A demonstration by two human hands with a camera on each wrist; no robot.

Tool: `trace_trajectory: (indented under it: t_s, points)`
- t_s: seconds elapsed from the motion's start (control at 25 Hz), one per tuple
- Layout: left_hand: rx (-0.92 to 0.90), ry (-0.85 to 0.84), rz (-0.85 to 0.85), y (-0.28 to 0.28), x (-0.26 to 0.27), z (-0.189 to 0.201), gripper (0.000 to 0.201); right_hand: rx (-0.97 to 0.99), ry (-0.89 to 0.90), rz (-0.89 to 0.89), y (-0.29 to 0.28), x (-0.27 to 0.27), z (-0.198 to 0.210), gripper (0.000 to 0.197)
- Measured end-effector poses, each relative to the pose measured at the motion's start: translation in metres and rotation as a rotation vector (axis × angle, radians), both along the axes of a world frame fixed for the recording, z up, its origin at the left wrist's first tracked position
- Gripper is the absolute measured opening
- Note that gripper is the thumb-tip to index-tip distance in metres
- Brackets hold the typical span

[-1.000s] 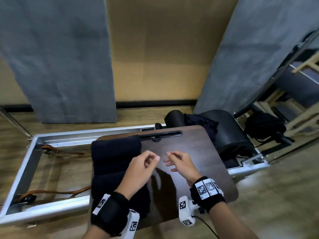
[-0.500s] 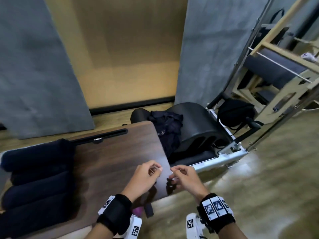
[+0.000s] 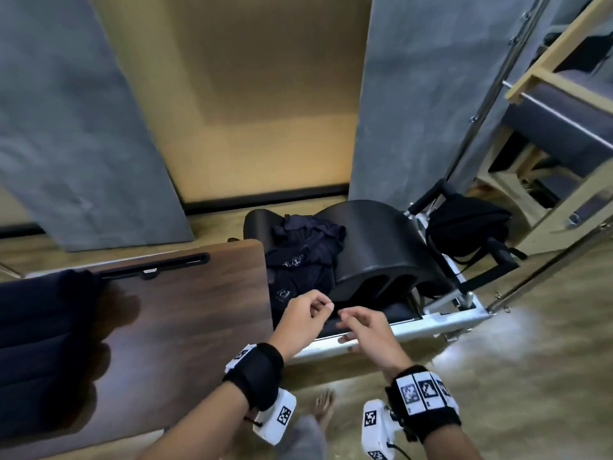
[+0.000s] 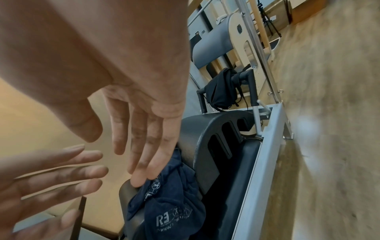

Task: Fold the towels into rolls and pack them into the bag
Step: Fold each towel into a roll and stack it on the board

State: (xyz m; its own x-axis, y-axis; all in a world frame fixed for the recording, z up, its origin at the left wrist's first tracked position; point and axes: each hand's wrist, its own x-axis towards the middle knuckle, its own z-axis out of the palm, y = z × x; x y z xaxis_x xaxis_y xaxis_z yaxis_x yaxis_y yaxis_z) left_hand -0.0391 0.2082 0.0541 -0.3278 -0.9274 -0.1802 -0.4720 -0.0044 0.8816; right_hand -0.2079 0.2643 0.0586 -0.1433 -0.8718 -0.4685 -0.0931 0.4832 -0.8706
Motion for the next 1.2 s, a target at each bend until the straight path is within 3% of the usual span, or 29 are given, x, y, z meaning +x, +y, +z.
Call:
trace_trajectory:
  t_s: [0.28,0.48,0.64,0.8,1.0,1.2]
  points:
    - [0.030,-0.088,0.159,-0.124,-0.059,-0.060,0.010,0.023,0.089,0.099,-0.127,-0.055,-0.036,0.014]
    - [0.225,-0.249,0.290,-0.220,-0.070,-0.109,0.027,0.175,0.102,0.168,-0.220,-0.080,-0.067,0.014]
    - [0.394,-0.334,0.281,-0.270,-0.068,-0.137,0.046,0.250,0.104,0.223,-0.267,-0.088,-0.086,0.012]
    - [0.495,-0.459,0.194,-0.294,-0.064,-0.158,0.051,0.295,0.105,0.272,-0.301,-0.092,-0.098,0.013]
    - [0.341,-0.499,0.280,-0.295,-0.058,-0.157,0.041,0.309,0.117,0.306,-0.313,-0.089,-0.101,0.016]
    - [0.082,-0.276,0.485,-0.296,-0.054,-0.103,0.016,0.273,0.124,0.310,-0.314,-0.077,-0.090,0.018]
